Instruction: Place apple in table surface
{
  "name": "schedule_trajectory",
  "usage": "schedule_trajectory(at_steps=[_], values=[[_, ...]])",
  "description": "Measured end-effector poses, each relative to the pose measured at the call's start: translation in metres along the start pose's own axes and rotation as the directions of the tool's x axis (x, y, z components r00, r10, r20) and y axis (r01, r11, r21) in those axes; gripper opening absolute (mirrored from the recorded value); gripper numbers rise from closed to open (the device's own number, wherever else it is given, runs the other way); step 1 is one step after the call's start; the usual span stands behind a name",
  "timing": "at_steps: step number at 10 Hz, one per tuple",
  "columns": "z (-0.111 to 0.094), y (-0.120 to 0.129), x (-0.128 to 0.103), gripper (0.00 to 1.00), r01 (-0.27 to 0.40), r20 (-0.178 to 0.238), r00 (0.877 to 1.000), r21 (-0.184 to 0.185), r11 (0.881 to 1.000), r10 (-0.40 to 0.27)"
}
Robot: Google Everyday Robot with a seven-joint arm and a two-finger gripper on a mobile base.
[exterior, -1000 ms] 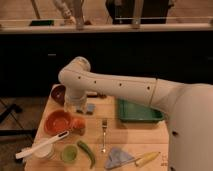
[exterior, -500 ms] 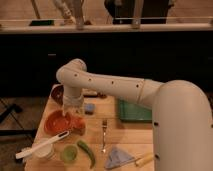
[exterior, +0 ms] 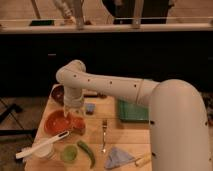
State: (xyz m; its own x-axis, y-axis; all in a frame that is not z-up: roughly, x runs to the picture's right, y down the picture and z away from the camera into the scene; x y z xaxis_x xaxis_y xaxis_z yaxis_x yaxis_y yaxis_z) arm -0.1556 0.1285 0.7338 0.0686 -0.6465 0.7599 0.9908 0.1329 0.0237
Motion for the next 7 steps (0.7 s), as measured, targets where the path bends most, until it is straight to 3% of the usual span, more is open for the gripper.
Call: schedule_trajectory(at_steps=[4,7], values=[[-0.001,-0.001,0.002,0.62,0.001,-0.002,1.0,0.005,1.0,-0.001],[0.001,-0.017,0.009,0.62,0.006,0.008,1.0,0.009,1.0,-0.006]])
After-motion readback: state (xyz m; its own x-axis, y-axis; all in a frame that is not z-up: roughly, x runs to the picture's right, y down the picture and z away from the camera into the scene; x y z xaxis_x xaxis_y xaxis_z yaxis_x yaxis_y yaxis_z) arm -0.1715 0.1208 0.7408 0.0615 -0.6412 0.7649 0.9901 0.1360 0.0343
